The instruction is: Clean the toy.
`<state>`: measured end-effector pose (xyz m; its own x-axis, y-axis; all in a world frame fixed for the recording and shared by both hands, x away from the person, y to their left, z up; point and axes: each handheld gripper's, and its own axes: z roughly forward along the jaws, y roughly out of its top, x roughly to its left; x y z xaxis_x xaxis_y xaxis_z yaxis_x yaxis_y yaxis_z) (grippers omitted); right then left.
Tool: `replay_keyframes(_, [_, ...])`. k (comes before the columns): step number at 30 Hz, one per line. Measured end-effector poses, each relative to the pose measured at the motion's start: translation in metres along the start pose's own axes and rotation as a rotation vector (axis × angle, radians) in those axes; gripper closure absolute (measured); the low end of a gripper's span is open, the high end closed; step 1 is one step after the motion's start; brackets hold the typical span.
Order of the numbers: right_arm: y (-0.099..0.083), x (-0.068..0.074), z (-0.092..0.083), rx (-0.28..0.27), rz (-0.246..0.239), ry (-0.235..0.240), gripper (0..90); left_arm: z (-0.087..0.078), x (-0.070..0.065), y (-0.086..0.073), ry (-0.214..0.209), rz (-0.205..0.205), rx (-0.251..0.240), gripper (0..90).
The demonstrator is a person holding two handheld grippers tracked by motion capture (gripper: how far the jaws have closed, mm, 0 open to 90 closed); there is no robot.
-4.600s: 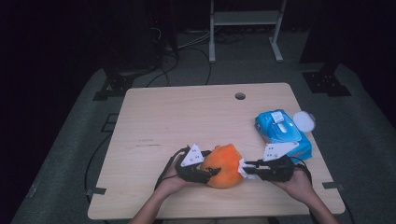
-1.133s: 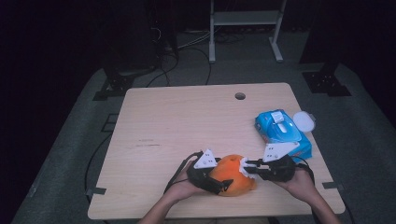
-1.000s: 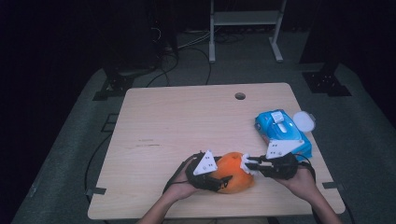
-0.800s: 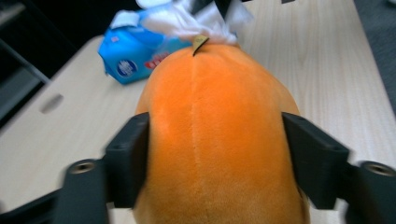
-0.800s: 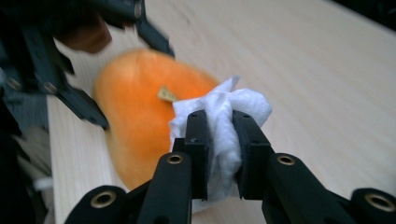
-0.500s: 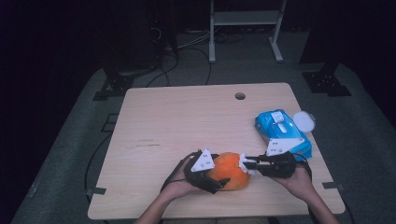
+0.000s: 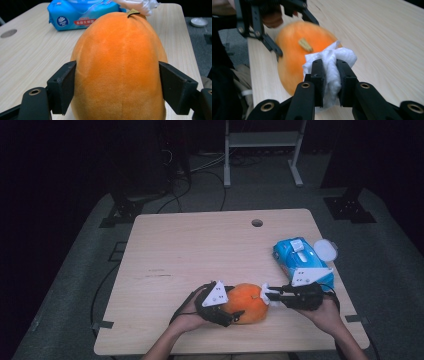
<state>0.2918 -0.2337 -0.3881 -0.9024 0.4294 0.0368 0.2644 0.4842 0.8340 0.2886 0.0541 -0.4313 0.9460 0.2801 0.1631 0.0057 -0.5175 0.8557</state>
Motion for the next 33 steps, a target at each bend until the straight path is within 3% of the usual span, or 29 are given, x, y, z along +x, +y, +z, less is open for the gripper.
replay_keyframes(3, [0.01,0.01,0.009,0.004,-0.045,0.013,76.5,0.001,-0.007,0.004,0.014,0.071,0.036,22.1])
replay_keyframes(5, [0.012,0.012,0.01,0.015,-0.062,0.01,76.5,-0.002,-0.004,0.001,0.006,0.053,0.026,22.8])
replay_keyframes(10, [-0.001,0.0,0.003,0.027,-0.025,0.004,76.5,-0.004,0.004,-0.002,-0.003,0.008,0.004,23.6])
replay_keyframes(13, [-0.003,-0.004,-0.002,0.015,0.002,0.002,76.5,-0.004,0.003,0.002,0.012,0.014,-0.005,24.6])
replay_keyframes(15, [0.002,0.0,0.001,0.005,-0.013,0.006,76.5,-0.008,0.003,0.008,0.037,0.045,-0.021,26.1])
replay_keyframes(18, [0.008,0.005,0.007,0.009,-0.039,0.006,76.5,-0.015,0.004,0.011,0.047,0.056,-0.03,26.4])
replay_keyframes(23, [0.001,-0.001,0.012,0.023,-0.006,0.022,76.5,-0.014,0.009,0.002,0.024,0.018,-0.025,26.5])
replay_keyframes(25, [0.001,-0.002,0.01,0.001,0.014,0.033,76.5,-0.013,0.007,0.002,0.022,0.028,-0.025,26.5])
replay_keyframes(26, [0.003,-0.002,0.009,-0.009,0.018,0.036,76.5,-0.011,0.004,0.004,0.02,0.053,-0.023,26.5])
replay_keyframes(29, [0.015,0.006,0.009,-0.063,-0.006,0.069,76.5,-0.007,-0.005,0.008,0.013,0.108,-0.017,26.4])
replay_keyframes(31, [0.021,0.012,0.013,-0.049,-0.042,0.069,76.5,-0.007,-0.006,0.009,0.015,0.125,-0.015,26.4])
replay_keyframes(33, [0.019,0.014,0.017,-0.026,-0.056,0.059,76.5,-0.007,-0.005,0.006,0.006,0.107,-0.02,26.2])
